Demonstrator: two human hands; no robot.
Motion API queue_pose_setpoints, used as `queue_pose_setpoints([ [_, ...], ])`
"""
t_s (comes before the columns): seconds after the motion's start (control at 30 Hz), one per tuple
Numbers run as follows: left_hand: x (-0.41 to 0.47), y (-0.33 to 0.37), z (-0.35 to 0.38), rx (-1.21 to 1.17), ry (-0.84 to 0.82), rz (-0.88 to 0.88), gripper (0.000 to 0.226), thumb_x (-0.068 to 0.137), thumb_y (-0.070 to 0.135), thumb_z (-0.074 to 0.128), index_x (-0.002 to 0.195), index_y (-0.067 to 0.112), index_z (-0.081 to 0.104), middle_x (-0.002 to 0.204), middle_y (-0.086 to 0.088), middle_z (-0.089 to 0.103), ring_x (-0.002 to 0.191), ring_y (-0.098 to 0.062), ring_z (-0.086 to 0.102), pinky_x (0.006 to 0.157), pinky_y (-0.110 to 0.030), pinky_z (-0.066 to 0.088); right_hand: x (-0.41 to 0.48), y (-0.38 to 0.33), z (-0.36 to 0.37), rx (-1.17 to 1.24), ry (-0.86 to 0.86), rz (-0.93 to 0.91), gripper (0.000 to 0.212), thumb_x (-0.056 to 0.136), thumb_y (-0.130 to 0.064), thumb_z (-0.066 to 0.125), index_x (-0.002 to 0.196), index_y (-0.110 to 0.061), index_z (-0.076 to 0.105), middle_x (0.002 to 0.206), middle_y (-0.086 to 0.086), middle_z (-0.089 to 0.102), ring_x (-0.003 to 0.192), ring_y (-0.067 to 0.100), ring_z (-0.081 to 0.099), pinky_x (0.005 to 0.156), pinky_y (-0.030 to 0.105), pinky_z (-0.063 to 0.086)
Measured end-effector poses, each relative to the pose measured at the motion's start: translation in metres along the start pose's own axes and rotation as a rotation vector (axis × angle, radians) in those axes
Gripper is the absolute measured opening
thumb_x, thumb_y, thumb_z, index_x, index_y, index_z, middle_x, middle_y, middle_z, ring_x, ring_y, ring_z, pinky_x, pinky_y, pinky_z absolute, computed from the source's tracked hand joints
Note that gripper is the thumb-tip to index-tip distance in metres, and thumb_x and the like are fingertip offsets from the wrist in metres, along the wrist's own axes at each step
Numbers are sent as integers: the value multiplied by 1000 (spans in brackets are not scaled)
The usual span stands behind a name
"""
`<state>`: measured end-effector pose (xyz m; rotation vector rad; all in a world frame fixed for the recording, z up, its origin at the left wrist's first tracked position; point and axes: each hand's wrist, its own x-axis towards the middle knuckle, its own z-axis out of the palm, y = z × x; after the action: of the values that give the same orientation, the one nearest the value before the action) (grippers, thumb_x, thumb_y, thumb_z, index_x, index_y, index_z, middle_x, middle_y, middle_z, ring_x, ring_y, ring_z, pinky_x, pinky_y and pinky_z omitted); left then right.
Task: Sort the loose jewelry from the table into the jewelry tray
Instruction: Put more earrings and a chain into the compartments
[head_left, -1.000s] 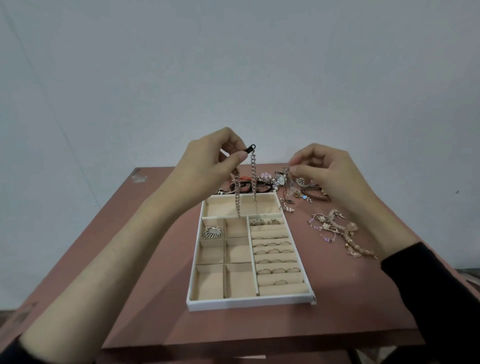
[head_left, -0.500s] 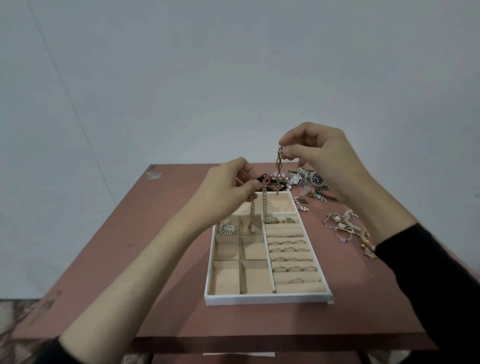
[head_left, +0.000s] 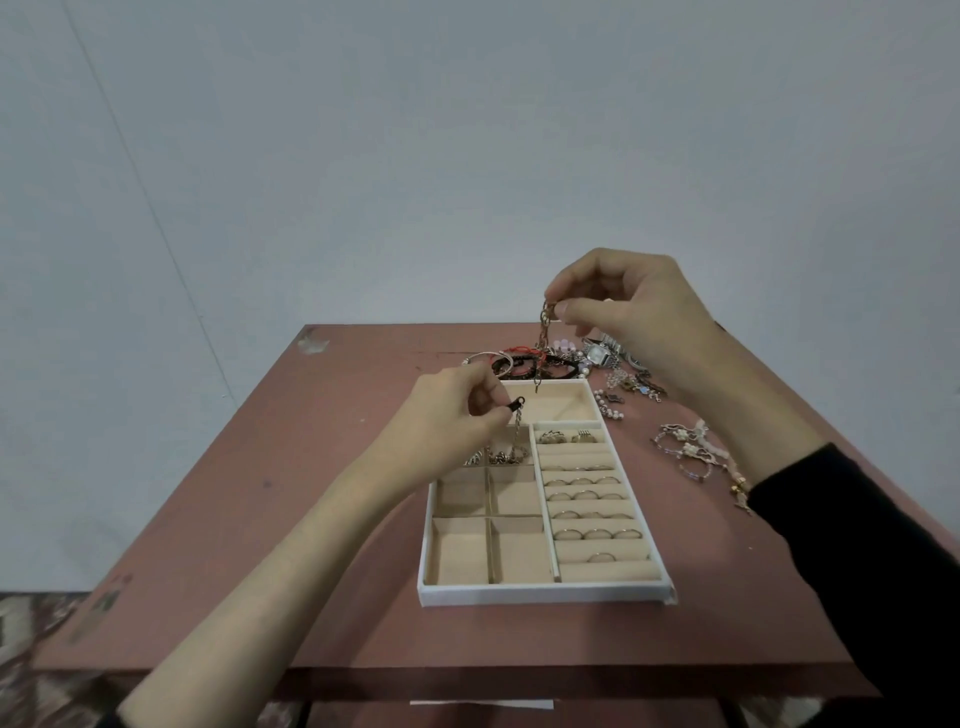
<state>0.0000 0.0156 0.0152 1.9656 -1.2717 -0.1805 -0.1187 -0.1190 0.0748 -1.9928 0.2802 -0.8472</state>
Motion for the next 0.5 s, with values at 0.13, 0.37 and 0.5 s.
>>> queue_pose_setpoints([
  [0.13, 0, -5, 5, 71, -59, 30, 2, 81, 17, 65, 82, 18, 66, 75, 3, 65, 59, 6, 53, 59, -9, 40, 2, 1, 4, -5, -8, -2, 29, 78, 5, 63, 73, -23, 68, 77, 6, 67, 68, 13, 59, 66, 27, 50],
  [0.37, 6, -12, 6, 181, -113, 97, 11, 78, 13, 67, 82, 21, 74, 61, 18, 58, 59, 6, 53, 66, -12, 45, 3, 0, 8, 3, -17, 8, 26, 77, 8, 60, 75, -17, 67, 66, 4, 63, 65, 16, 59, 64, 25, 50],
  [0.5, 6, -18, 3, 154, -69, 88, 13, 81, 19, 65, 87, 26, 74, 76, 12, 68, 70, 1, 54, 64, -5, 41, 2, -2, 13, -5, -49, 22, 25, 77, 11, 58, 79, -13, 67, 71, 6, 63, 64, 14, 59, 66, 26, 51],
])
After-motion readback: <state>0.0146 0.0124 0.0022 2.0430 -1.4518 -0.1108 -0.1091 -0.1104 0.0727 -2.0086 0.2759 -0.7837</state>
